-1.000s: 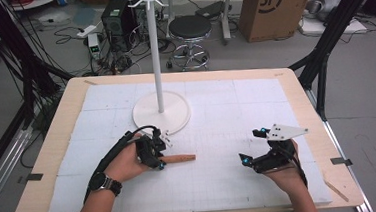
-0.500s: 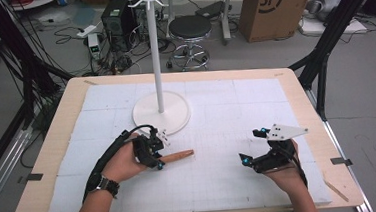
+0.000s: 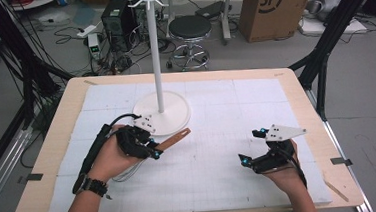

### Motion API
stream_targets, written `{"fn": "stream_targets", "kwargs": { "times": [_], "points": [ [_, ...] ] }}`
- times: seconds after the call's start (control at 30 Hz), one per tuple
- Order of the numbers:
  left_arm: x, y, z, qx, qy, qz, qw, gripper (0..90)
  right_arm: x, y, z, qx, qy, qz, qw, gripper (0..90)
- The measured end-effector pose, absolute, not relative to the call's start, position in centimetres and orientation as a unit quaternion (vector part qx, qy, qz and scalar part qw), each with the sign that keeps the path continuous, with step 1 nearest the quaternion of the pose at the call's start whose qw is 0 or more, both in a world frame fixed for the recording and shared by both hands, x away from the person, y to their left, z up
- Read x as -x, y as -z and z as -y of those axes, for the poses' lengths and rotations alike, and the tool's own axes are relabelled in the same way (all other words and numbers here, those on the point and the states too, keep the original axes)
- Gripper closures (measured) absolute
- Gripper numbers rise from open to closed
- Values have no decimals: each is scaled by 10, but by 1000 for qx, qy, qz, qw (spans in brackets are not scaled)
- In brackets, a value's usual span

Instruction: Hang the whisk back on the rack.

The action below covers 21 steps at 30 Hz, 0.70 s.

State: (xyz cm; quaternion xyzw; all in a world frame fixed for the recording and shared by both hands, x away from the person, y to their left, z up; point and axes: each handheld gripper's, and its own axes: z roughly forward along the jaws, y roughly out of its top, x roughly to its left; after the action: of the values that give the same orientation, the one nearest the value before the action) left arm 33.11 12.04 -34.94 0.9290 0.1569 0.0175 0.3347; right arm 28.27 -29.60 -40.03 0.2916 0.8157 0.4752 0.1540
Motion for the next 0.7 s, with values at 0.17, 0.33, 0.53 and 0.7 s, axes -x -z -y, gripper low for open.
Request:
{"fn": "stream_targets", "kwargs": {
  "times": [0.17,0.33,0.53,0.7],
  "points": [
    [-332,326,-126,-920,-35,-158,356,720,-283,400,297,-291,-479,-814,155,5],
    [-332,311,-131,-908,-40,-164,383,722,-282,400,298,-291,-480,-813,154,5],
    [-334,300,-135,-894,-35,-169,414,723,-282,399,298,-292,-481,-812,155,5],
    [-336,294,-141,-884,-29,-178,430,724,-282,399,298,-291,-481,-813,154,5]
  ]
}}
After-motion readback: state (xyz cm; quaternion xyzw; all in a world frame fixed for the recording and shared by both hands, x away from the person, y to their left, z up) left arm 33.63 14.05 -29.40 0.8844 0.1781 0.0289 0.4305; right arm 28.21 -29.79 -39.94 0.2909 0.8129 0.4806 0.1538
